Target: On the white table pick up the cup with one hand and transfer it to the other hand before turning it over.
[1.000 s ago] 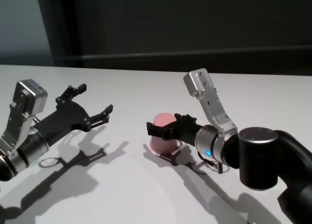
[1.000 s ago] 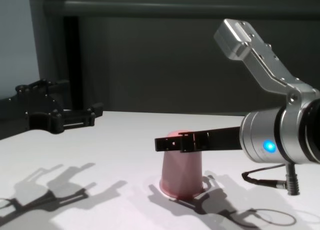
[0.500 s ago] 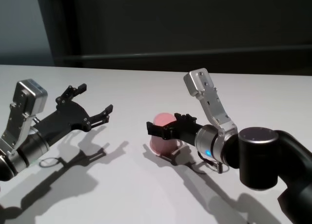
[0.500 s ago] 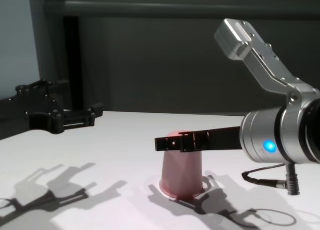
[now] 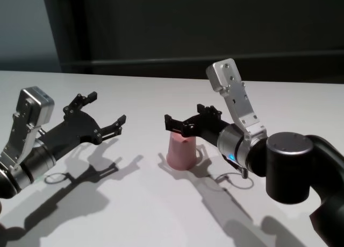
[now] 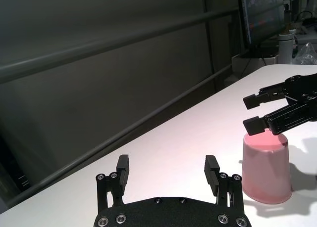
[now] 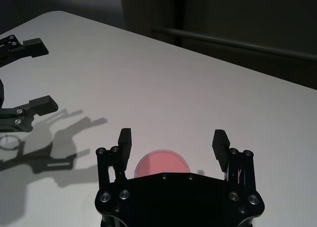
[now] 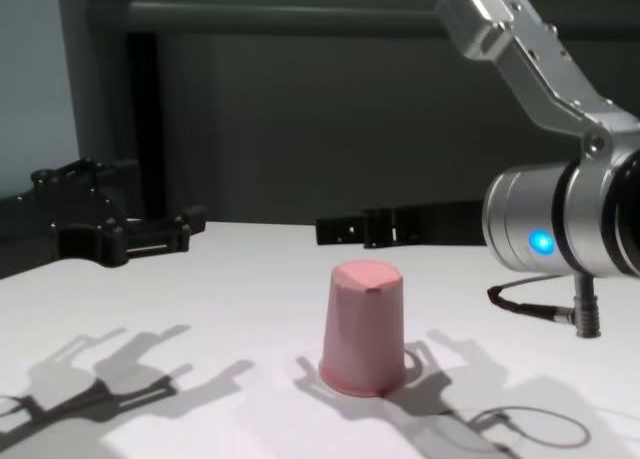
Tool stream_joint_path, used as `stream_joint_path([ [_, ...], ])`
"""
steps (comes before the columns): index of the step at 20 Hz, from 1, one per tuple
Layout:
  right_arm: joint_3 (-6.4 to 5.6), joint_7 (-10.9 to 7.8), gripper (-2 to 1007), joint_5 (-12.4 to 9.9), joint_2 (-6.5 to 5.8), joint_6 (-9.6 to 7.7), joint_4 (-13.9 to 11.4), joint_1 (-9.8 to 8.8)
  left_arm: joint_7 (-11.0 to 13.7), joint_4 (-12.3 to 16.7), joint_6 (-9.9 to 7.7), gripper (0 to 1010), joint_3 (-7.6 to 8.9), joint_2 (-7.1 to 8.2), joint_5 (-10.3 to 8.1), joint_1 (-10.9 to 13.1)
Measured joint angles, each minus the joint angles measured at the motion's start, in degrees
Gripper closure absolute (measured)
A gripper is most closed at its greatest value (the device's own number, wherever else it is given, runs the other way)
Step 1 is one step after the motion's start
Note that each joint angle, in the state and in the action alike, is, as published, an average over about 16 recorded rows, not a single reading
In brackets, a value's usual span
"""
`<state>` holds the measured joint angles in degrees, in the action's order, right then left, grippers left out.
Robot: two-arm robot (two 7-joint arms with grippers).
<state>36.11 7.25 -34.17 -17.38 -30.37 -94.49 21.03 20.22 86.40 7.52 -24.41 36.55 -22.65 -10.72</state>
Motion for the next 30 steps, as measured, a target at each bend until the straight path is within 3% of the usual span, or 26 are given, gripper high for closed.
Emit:
stream_joint_path([
  [9,-3.26,0.97,3,2.76,-0.20,5.54,-3.01,-2.19,0.00,0.00,0.00,9,0.00,0.00,0.00,0.00],
  [18,-7.70,0.56,3,3.37,-1.22,11.46,-2.35,-6.14,0.00,0.00,0.00,9,0.00,0.00,0.00,0.00],
  [24,-9.71,0.20,3,3.20,-1.86,12.50,-0.83,-8.59,0.00,0.00,0.00,9,0.00,0.00,0.00,0.00],
  [30,-10.71,0.06,3,3.12,-2.15,12.63,0.17,-10.14,0.00,0.00,0.00,9,0.00,0.00,0.00,0.00],
])
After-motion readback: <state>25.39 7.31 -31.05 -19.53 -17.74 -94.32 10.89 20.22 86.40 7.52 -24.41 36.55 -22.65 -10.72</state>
